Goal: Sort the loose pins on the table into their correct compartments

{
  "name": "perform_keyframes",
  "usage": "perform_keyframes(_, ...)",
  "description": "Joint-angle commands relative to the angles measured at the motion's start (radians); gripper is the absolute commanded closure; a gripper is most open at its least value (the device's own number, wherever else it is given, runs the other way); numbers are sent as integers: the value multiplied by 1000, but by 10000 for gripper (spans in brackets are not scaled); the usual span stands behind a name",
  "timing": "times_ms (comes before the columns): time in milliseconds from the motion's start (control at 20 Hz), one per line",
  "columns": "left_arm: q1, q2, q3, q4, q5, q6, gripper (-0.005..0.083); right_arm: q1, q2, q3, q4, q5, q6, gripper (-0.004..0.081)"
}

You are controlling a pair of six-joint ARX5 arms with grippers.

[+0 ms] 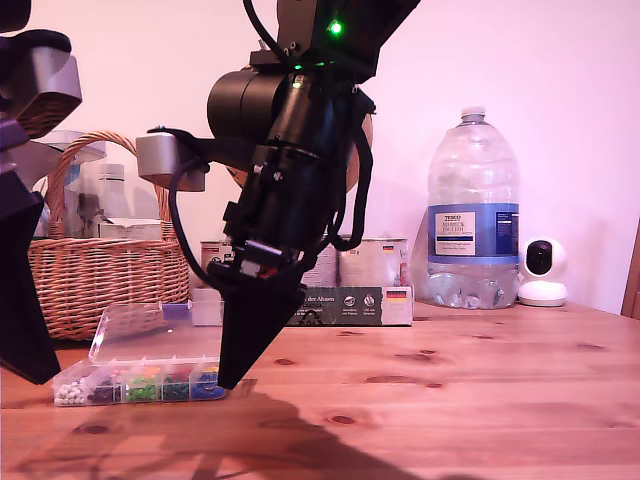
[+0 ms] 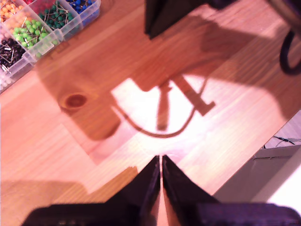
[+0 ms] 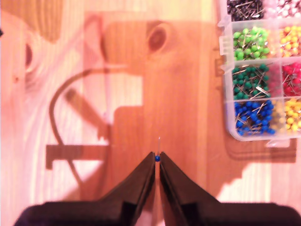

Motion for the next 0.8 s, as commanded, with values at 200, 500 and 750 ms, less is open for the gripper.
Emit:
perform_keyframes(200,2,3,-14,4,1,-6,794,-4,16,62,65,4,56,782)
perform_keyframes(500,2,3,-14,4,1,-6,794,-4,17,64,146,80,81,782)
perform_keyframes(750,2,3,-14,3,1,-6,794,-14,28,64,188,80,85,782)
